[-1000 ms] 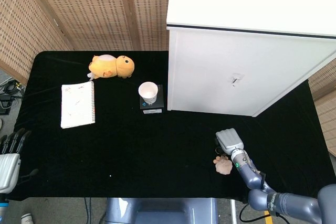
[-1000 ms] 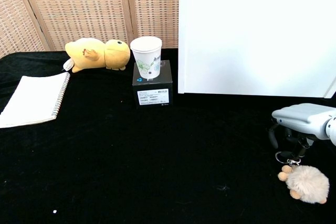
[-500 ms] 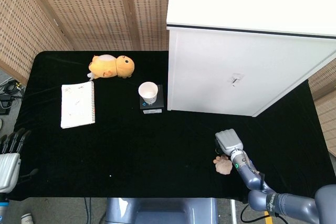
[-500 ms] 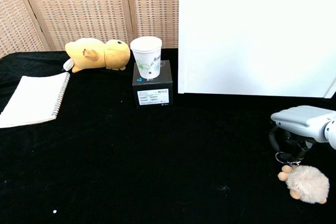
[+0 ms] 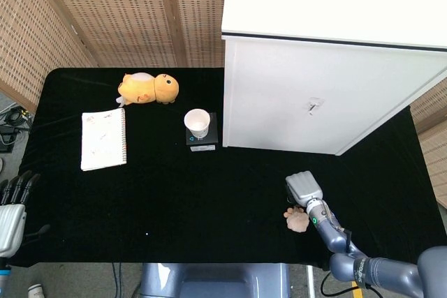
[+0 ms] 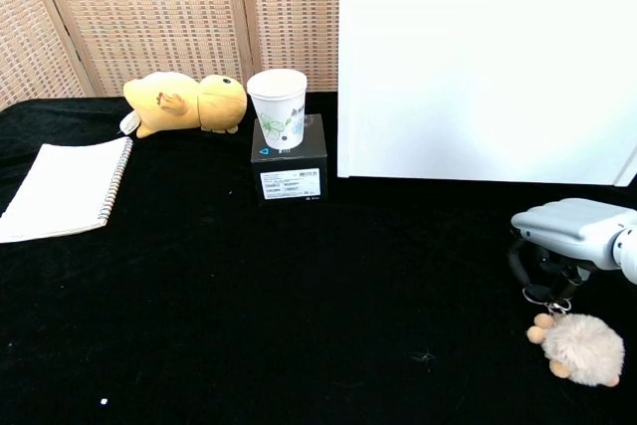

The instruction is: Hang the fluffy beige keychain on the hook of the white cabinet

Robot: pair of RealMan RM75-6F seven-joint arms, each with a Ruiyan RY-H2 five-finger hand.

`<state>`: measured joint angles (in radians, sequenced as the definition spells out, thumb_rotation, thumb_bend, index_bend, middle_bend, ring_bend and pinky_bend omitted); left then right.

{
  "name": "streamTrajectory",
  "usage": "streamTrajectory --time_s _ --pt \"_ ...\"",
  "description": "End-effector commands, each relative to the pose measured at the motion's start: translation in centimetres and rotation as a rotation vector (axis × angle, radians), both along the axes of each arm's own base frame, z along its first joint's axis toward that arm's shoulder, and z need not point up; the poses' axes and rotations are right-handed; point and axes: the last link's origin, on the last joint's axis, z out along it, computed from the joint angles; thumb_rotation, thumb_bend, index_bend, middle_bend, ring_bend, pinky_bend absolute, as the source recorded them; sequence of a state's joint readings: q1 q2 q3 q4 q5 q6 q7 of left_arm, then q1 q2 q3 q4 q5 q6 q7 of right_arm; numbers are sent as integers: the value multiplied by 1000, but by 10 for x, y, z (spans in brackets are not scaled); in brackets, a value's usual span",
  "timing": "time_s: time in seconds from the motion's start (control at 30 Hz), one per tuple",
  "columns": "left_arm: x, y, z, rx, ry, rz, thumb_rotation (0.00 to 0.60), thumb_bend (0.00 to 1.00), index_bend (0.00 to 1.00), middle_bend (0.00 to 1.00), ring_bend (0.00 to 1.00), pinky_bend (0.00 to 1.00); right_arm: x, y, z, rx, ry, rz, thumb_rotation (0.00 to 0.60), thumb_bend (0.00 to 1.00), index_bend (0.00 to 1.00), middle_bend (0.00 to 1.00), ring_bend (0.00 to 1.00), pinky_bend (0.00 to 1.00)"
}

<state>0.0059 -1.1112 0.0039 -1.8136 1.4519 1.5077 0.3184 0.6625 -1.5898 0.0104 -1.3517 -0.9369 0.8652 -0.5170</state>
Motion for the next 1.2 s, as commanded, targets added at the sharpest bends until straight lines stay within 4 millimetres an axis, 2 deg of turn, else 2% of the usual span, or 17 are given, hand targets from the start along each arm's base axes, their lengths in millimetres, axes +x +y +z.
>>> streamTrajectory --time_s 0.03,0.2,0.3,0.9,0.93,1.2 --pt "0 0 0 -1 -1 0 600 0 0 0 0 0 2 0 4 -10 -14 13 600 643 661 975 969 1000" --pt "1 -1 0 -3 -2 -4 600 0 0 0 0 0 8 2 12 -30 -44 44 600 644 673 979 969 1000" --pt "1 -1 0 -6 -4 -7 600 0 0 0 0 0 15 4 25 -60 -80 91 600 644 674 980 969 1000" --pt "5 -4 0 -18 -19 -23 600 0 0 0 0 0 63 16 120 -316 -251 472 600 642 694 981 969 1000" --pt "5 -4 0 -18 -20 -24 600 0 0 0 0 0 72 15 133 -365 -243 546 600 641 695 981 969 1000" --pt "5 -4 1 -17 -25 -26 600 0 0 0 0 0 91 5 170 -516 -220 707 600 641 697 981 969 1000"
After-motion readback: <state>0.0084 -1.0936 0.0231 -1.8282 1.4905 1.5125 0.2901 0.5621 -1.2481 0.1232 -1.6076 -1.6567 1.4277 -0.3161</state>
